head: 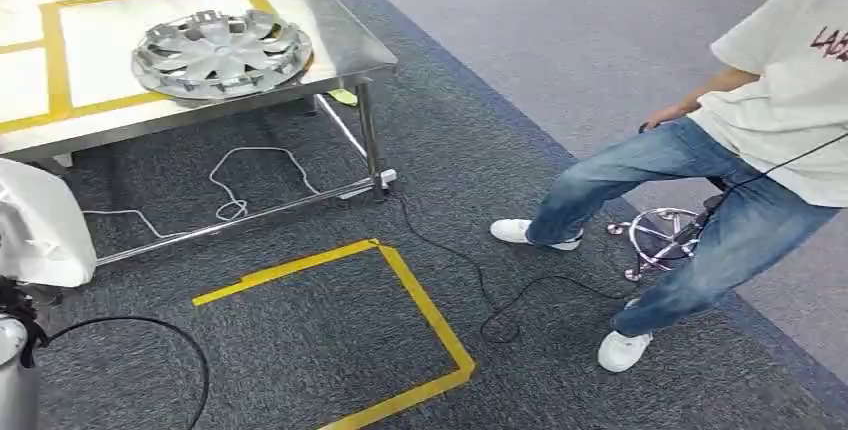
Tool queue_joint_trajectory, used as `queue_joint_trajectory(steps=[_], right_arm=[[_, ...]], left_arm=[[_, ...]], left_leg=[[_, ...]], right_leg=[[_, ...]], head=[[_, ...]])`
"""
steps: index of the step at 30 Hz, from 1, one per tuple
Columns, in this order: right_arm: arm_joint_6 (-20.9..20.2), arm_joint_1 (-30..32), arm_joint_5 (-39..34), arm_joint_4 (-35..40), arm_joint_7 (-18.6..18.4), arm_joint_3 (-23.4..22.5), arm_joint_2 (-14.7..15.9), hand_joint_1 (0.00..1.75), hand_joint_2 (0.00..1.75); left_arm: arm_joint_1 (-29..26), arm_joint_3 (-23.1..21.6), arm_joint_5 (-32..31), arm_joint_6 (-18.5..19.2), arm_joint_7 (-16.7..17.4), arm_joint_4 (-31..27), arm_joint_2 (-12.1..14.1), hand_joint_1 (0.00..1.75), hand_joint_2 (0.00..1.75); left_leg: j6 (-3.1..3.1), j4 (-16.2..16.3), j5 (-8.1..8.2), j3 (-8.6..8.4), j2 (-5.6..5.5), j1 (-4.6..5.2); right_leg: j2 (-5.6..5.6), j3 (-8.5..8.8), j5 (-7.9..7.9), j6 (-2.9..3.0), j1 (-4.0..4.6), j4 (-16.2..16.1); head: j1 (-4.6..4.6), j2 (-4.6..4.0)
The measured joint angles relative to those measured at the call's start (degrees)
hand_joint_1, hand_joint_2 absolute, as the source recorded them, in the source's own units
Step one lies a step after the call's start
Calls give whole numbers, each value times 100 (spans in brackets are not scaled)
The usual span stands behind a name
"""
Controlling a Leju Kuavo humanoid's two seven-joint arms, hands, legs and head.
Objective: Take the parts from the cabinet and place them on the table.
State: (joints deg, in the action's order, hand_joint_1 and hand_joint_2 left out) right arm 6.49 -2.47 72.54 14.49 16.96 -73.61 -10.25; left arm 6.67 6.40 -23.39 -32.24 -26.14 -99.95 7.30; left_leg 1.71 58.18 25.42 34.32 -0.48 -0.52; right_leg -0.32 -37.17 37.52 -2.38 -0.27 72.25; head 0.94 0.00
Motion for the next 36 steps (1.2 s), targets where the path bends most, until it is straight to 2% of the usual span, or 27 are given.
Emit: queue_joint_trajectory(steps=[1, 2, 4, 5, 6, 7, 8, 10, 11, 12, 13, 15, 16, 17, 19, 20, 21, 22, 25, 27, 28, 30, 31, 32, 33, 34, 36], right_arm=[[0, 15, 2, 0, -2, 0, 0, 0, 0], [0, 23, 7, 0, -9, 0, 0, 0, 0], [2, 28, 15, 0, -7, 0, 0, 0, 0], [4, 25, 15, 0, 2, 0, 0, 0, 0], [4, 27, 15, 0, 2, 0, 0, 0, 0], [0, 32, 5, 0, 0, 0, 0, 0, 0], [-35, 29, -33, -2, -20, -4, 0, 0, 0], [-50, 9, -137, -4, -98, -43, 0, 0, 0], [-52, 0, -203, -6, -140, -76, -11, 0, 0], [-50, -19, -256, -4, -142, -109, -9, 0, 0], [-48, -19, -280, -4, -144, -133, -11, 0, 0], [-55, -10, -286, -4, -151, -192, -11, 0, 0], [-55, -9, -289, -7, -159, -210, -11, 0, 0], [-55, -10, -291, -7, -182, -223, -11, 0, 0], [-50, -17, -291, -7, -210, -245, -11, 0, 0], [-35, -25, -291, -7, -225, -245, -13, 0, 0], [-22, -29, -291, -7, -234, -247, -18, 0, 0], [-20, -37, -289, -7, -240, -247, -22, 0, 0], [-37, -46, -282, -7, -302, -249, -22, 0, 0], [-63, -47, -282, -7, -319, -249, -22, 0, 0], [-81, -52, -284, -7, -306, -249, -22, 0, 0], [-114, -57, -284, -7, -306, -249, -22, 0, 0], [-129, -48, -287, -7, -306, -249, -24, 0, 0], [-149, -41, -286, -7, -306, -249, -28, 0, 0], [-172, -38, -286, -9, -308, -251, -28, 0, 0], [-208, -39, -286, -9, -313, -251, -28, 0, 0], [-280, -46, -289, -9, -304, -251, -28, 0, 0]], left_arm=[[-3, 0, 0, 0, 2, 15, -4, 175, 175], [-8, 0, 0, -4, 2, 28, -7, 175, 175], [-8, 0, -2, -15, 2, 28, -11, 175, 175], [-7, 0, -2, -17, 2, 28, -11, 175, 175], [-6, 0, -2, -17, 2, 28, -13, 175, 175], [6, 0, 0, -17, 17, 28, -13, 175, 175], [0, -7, -2, -15, 17, 28, -15, 175, 175], [-10, -7, 2, -15, 37, 28, -13, 175, 175], [-7, -7, 0, -17, 37, 28, -9, 175, 175], [-6, -9, 0, -22, 37, 31, -9, 175, 175], [34, -11, 0, -20, 39, 31, -7, 175, 175], [35, -22, 4, -20, 46, 37, -15, 175, 175], [30, -24, 9, -20, 50, 44, -17, 175, 175], [30, -24, 11, -20, 50, 52, -17, 175, 175], [31, -26, 11, -20, 50, 63, -17, 175, 175], [33, -26, 9, -20, 52, 61, -17, 175, 175], [36, -28, -2, -17, 50, 61, -15, 175, 175], [47, -33, -2, -17, 52, 63, -15, 175, 175], [59, -44, -4, -17, 59, 72, -15, 175, 175], [80, -52, -7, -17, 59, 72, -15, 175, 175], [101, -66, -9, -17, 59, 72, -15, 175, 175], [100, -70, -7, -17, 61, 76, -20, 175, 175], [100, -72, -9, -17, 61, 81, -22, 175, 175], [100, -76, -9, -15, 66, 87, -26, 175, 175], [101, -83, -15, -11, 74, 103, -28, 175, 175], [103, -85, -26, 2, 81, 114, -28, 175, 175], [108, -92, -59, 4, 96, 127, -31, 175, 175]], left_leg=[[0, 4, 0, 1, -87, 1], [0, 6, 0, -5, -169, 2], [-3, 10, 1, -20, -339, 1], [-9, 13, 4, -30, -418, -1], [-26, 14, 7, -22, -479, -10], [-67, 59, 21, 3, -554, 27], [-106, 33, 2, 30, -598, 2], [-187, 2, -40, 46, -711, -30], [-215, 16, -27, 52, -724, -17], [-230, 126, 77, 88, -387, 12], [-258, 434, 286, 220, -172, 10], [-304, 1294, 694, 607, -21, -12], [-320, 1655, 807, 771, -7, -19], [-325, 1734, 775, 804, -4, -22], [-315, 1174, 363, 515, -2, -22], [-296, 636, 98, 238, 1, -21], [-263, 165, -56, 2, 15, -18], [-240, 62, 59, -81, 18, 18], [-163, 31, 78, -42, 3, 33], [-89, -45, 33, -92, 18, -22], [-57, -48, 41, -99, 20, -22], [-22, -46, 50, -93, 29, -17], [-18, -43, 53, -91, 30, -15], [-17, -41, 55, -94, 30, -14], [-17, -40, 56, -100, 26, -14], [-20, -38, 60, -105, 20, -14], [-49, -18, 81, -114, -16, -15]], right_leg=[[15, -198, 51, 2, 5, 312], [21, -256, -47, 13, 5, 331], [59, -32, -566, 48, 2, -328], [218, 215, -882, 80, -6, -909], [551, 363, -1002, 106, -34, -1299], [644, 435, -930, 124, -74, -1464], [569, 469, -919, 107, -45, -1434], [485, 490, -925, 155, -24, -1433], [420, 516, -965, 203, -70, -1494], [367, 545, -978, 242, -74, -1521], [320, 551, -975, 256, -72, -1522], [230, 552, -963, 271, -55, -1519], [187, 548, -958, 270, -52, -1515], [154, 552, -954, 271, -51, -1515], [103, 570, -935, 257, -50, -1512], [92, 593, -925, 244, -50, -1511], [86, 606, -910, 224, -48, -1511], [77, 587, -896, 197, -8, -1497], [69, 573, -904, 108, -21, -1508], [74, 537, -826, 46, -21, -1455], [66, 437, -680, 18, -21, -1226], [62, 11, -285, -4, -38, -380], [63, -211, -155, -17, -36, 36], [63, -320, -150, -18, -37, 212], [63, -322, -292, -16, -37, 144], [63, -197, -529, -8, -37, -167], [106, 236, -1021, 33, -40, -1119]], head=[[2, 0], [2, 0], [0, 0], [0, 0], [-2, 0], [11, 0], [2, 0], [4, 0], [5, 0], [26, 0], [79, 0], [74, 0], [77, 0], [77, 0], [77, 0], [77, 0], [77, 0], [74, 0], [70, 0], [70, 0], [33, 0], [22, 0], [11, 0], [11, 0], [13, 0], [13, 0], [11, 0]])
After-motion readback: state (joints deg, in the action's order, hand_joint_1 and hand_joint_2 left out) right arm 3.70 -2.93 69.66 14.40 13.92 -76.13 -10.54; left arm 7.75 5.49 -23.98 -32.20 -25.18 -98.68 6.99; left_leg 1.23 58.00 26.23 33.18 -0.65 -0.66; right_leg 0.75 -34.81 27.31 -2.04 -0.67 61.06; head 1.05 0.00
